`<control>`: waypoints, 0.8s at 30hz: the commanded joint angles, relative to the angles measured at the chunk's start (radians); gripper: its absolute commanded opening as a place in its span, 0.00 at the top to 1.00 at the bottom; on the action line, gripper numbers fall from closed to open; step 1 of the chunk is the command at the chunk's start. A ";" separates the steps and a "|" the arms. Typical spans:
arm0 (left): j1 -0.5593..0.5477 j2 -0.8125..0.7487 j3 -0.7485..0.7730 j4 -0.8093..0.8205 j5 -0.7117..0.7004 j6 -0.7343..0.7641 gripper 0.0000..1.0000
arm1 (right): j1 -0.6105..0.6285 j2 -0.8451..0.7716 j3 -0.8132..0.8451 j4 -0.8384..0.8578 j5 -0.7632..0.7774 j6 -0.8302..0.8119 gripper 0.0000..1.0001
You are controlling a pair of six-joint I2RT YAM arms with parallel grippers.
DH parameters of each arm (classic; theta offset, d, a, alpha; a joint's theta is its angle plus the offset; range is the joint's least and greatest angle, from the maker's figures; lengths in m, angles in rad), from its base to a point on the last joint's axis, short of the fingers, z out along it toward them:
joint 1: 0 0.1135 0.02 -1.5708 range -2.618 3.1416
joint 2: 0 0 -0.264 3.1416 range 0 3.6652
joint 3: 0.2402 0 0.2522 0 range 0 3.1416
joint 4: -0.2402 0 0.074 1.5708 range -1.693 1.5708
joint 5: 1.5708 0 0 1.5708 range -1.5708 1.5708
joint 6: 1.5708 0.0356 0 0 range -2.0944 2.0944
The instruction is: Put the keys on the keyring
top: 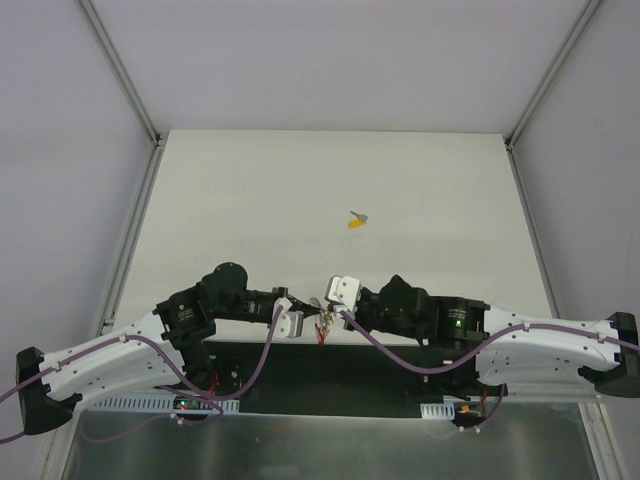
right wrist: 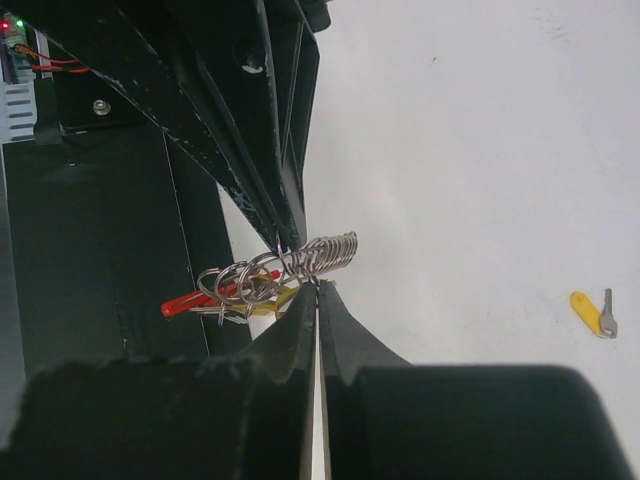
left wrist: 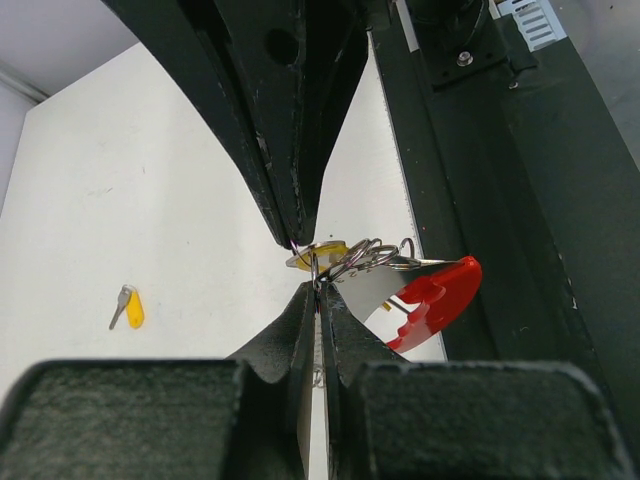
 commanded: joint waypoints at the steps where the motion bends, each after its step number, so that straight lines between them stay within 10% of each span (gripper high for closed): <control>1: -0.004 -0.025 0.016 0.031 0.082 0.020 1.00 | -0.025 0.025 0.026 0.026 -0.025 0.024 0.99; 24: -0.002 -0.081 -0.012 0.062 0.021 0.028 1.00 | -0.068 -0.028 -0.015 0.009 0.017 0.048 0.99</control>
